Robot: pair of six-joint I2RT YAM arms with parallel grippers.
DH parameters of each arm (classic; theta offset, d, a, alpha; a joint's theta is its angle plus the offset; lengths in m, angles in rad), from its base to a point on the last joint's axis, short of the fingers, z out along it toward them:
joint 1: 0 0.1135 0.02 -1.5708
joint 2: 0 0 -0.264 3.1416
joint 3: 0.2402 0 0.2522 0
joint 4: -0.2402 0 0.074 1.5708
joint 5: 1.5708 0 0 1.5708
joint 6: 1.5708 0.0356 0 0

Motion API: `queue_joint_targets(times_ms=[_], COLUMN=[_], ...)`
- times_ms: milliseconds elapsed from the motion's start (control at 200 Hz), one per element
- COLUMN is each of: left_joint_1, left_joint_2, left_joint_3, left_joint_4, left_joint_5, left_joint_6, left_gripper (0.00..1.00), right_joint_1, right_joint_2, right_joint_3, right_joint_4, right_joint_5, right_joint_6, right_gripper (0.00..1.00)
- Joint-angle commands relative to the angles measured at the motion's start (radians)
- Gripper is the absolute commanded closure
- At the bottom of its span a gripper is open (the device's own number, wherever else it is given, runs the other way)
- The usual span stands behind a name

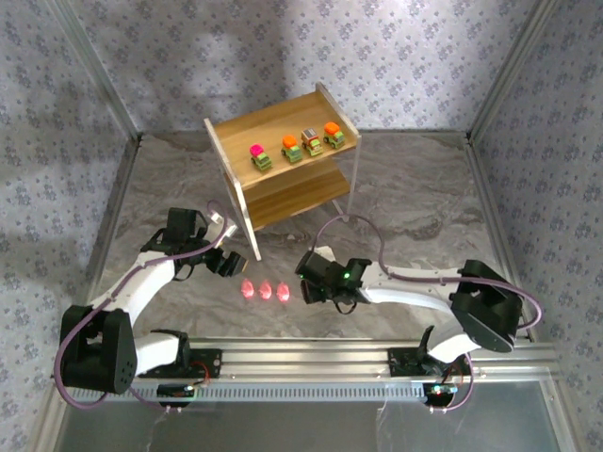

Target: Place and organize the plastic toys onto the shelf

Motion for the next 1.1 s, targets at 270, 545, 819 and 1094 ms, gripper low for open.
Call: queue_joint_targets(times_ms=[270, 545, 819, 1094], left_joint_1=[-0.008, -0.009, -0.008, -0.009], left_joint_2=[-0.009, -0.012, -0.015, -0.017], left_joint_3=[-0.011, -0.012, -0.017, -0.018], left_joint_4=[0.005, 0.008, 0.008, 0.007], left_joint_5=[0.015, 0.012, 0.011, 0.009], left_joint_6=[-0.002, -0.002, -0.002, -0.001], left_gripper=[0.04, 0.04, 0.04, 0.04], right_joint_1=[0.06, 0.066, 0.066, 0.068], right_joint_2=[0.069, 0.078, 0.099, 0.138], right_joint_3=[0.058, 0.017, -0.002, 0.019], right_joint_4=[-0.096, -0.026, 0.017, 0.054], right_joint_5=[0.079, 0.013, -0.026, -0.054], right_joint_6=[0.132, 0.148, 0.151, 0.126], right_gripper=[0.4, 0.4, 0.41, 0.41])
